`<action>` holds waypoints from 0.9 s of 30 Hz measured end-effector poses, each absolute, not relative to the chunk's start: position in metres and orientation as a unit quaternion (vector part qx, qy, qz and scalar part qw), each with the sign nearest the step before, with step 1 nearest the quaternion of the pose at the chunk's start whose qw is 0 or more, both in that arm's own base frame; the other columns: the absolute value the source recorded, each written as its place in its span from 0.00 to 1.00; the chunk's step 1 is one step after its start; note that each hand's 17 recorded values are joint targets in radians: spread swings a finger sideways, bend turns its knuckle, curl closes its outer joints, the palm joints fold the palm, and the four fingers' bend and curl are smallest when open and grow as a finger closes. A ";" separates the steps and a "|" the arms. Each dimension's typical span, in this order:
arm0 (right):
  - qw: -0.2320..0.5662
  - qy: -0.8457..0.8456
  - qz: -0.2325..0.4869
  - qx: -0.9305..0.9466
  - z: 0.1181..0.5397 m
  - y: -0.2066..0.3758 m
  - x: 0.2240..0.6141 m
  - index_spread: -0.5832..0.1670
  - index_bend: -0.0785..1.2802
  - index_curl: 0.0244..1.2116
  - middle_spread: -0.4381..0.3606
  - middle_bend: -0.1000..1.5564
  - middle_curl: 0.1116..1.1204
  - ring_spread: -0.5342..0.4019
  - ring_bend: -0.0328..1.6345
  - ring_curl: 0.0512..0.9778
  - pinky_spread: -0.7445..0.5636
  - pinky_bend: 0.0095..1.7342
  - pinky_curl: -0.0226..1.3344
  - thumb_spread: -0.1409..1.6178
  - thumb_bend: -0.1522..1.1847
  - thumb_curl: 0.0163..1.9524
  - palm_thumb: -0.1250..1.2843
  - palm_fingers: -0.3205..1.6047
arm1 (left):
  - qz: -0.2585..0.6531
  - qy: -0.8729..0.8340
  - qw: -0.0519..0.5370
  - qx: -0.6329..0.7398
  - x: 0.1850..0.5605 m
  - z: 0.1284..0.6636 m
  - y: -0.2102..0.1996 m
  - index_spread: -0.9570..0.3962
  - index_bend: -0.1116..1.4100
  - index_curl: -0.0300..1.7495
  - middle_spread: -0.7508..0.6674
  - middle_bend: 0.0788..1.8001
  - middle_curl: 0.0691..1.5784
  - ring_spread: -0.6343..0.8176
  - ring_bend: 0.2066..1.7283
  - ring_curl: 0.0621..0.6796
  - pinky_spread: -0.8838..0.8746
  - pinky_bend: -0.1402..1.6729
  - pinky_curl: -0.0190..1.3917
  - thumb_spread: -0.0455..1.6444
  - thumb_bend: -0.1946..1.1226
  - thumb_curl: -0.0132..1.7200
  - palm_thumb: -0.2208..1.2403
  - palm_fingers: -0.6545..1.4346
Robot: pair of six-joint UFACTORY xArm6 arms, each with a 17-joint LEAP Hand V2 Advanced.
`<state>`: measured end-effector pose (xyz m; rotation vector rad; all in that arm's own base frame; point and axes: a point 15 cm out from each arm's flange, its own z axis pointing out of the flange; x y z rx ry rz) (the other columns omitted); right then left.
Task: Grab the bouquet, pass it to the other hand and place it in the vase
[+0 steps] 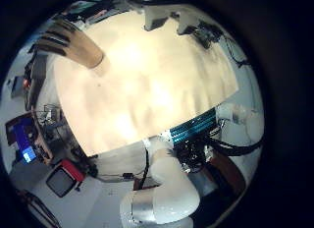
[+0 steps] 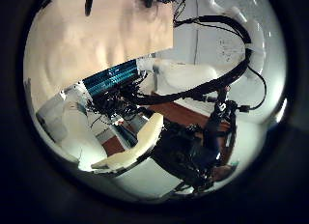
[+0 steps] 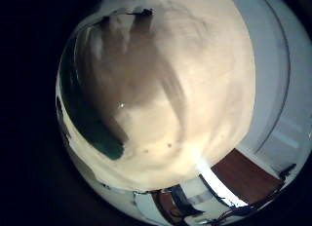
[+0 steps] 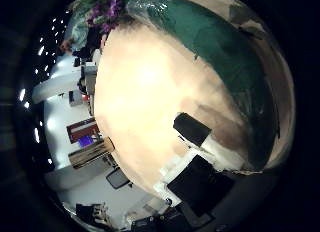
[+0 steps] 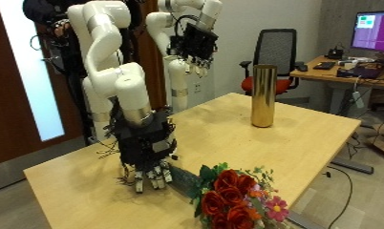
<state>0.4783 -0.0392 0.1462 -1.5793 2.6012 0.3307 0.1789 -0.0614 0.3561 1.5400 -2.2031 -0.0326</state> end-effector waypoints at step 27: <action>0.009 0.843 0.130 -0.522 0.162 -0.055 0.489 0.27 0.33 0.45 0.27 0.56 0.51 0.26 0.70 0.38 0.15 0.67 0.16 0.56 0.09 0.24 0.70 0.80 | -0.012 -0.801 0.226 0.554 0.179 0.356 -0.064 0.64 0.20 0.25 0.79 0.06 0.13 0.82 0.10 0.25 0.85 0.18 0.18 0.57 0.13 0.18 0.39 0.37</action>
